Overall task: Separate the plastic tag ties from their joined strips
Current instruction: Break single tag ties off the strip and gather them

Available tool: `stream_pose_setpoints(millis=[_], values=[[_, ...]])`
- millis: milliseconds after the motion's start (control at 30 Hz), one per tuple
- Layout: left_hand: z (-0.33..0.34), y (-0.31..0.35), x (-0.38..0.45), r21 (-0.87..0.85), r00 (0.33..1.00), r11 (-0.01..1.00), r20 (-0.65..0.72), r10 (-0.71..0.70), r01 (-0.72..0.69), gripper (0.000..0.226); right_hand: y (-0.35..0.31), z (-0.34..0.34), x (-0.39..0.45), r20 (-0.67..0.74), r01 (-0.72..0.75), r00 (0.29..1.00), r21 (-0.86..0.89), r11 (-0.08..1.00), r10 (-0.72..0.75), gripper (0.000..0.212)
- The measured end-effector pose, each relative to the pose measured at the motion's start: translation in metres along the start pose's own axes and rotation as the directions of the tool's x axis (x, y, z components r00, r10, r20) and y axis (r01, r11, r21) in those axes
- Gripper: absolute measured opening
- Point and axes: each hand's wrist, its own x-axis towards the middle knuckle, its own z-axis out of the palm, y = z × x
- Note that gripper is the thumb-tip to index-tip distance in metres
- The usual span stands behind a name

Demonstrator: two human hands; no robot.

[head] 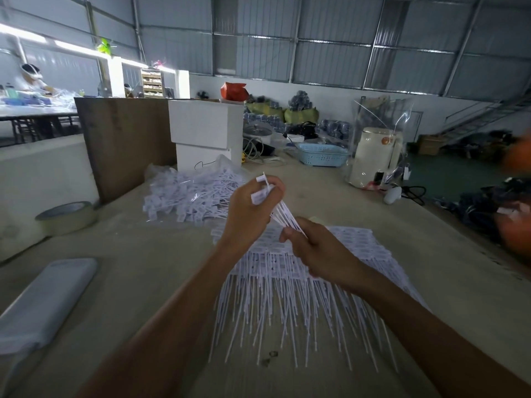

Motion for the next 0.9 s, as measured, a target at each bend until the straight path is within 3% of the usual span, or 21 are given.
stream_pose_setpoints(millis=[67, 167, 200, 267, 333, 400, 467, 533, 600, 633, 700, 733, 800, 833, 900], values=[[-0.004, -0.004, 0.001, 0.0, 0.999, 1.0, 0.047, 0.0, 0.0, 0.006, 0.008, 0.003, 0.002, -0.062, 0.062, 0.996, -0.14, 0.988, -0.071, 0.027], [-0.023, -0.014, 0.01, -0.057, 0.978, 0.998, 0.206, -0.006, 0.018, 0.059, 0.02, 0.006, 0.009, -0.105, 0.068, 0.99, -0.203, 0.977, -0.091, 0.028], [-0.034, -0.021, 0.013, -0.086, 0.982, 0.995, 0.184, -0.035, 0.051, 0.07, 0.023, 0.007, 0.013, -0.12, 0.051, 0.99, -0.203, 0.978, -0.077, 0.028], [-0.057, -0.04, 0.019, -0.011, 0.993, 0.993, -0.001, -0.117, 0.117, 0.079, 0.025, 0.008, 0.023, -0.143, 0.027, 0.988, -0.191, 0.981, -0.056, 0.03], [-0.081, -0.063, 0.018, 0.268, 0.968, 0.94, -0.192, -0.162, 0.211, 0.085, 0.019, 0.013, 0.037, -0.141, 0.024, 0.989, -0.157, 0.987, -0.047, 0.031], [-0.105, -0.09, 0.015, 0.611, 0.951, 0.736, -0.266, -0.156, 0.292, 0.098, 0.005, 0.022, 0.052, -0.083, 0.033, 0.996, -0.123, 0.992, -0.044, 0.031], [-0.127, -0.111, 0.013, 0.805, 0.939, 0.483, -0.293, -0.179, 0.344, 0.102, -0.013, 0.036, 0.069, 0.026, 0.039, 0.999, -0.097, 0.995, -0.037, 0.029], [-0.144, -0.126, 0.014, 0.894, 0.921, 0.246, -0.327, -0.214, 0.375, 0.085, -0.032, 0.053, 0.082, 0.14, 0.039, 0.99, -0.081, 0.996, -0.027, 0.027], [-0.154, -0.135, 0.016, 0.928, 0.931, 0.131, -0.326, -0.162, 0.348, 0.056, -0.047, 0.072, 0.09, 0.189, 0.154, 0.974, -0.15, 0.977, -0.125, 0.023], [-0.158, -0.14, 0.017, 0.925, 0.939, 0.172, -0.322, -0.122, 0.34, 0.042, -0.05, 0.082, 0.095, 0.19, 0.242, 0.96, -0.196, 0.95, -0.206, 0.019], [-0.165, -0.149, 0.017, 0.863, 0.933, 0.357, -0.345, -0.101, 0.358, 0.029, -0.05, 0.1, 0.107, 0.165, 0.376, 0.925, -0.287, 0.881, -0.341, 0.009], [-0.169, -0.15, 0.019, 0.776, 0.905, 0.47, -0.392, -0.164, 0.421, 0.031, -0.047, 0.105, 0.114, 0.145, 0.436, 0.9, -0.355, 0.827, -0.412, 0.008], [-0.176, -0.147, 0.022, 0.48, 0.781, 0.626, -0.483, -0.396, 0.614, 0.034, -0.035, 0.109, 0.131, 0.195, 0.585, 0.79, -0.52, 0.622, -0.581, 0.014], [-0.178, -0.142, 0.024, 0.345, 0.764, 0.706, -0.476, -0.436, 0.618, 0.033, -0.025, 0.109, 0.14, 0.276, 0.644, 0.731, -0.581, 0.498, -0.624, 0.018], [-0.179, -0.129, 0.031, 0.238, 0.796, 0.86, -0.544, -0.266, 0.451, 0.027, -0.001, 0.101, 0.166, 0.419, 0.659, 0.74, -0.608, 0.442, -0.527, 0.028]])
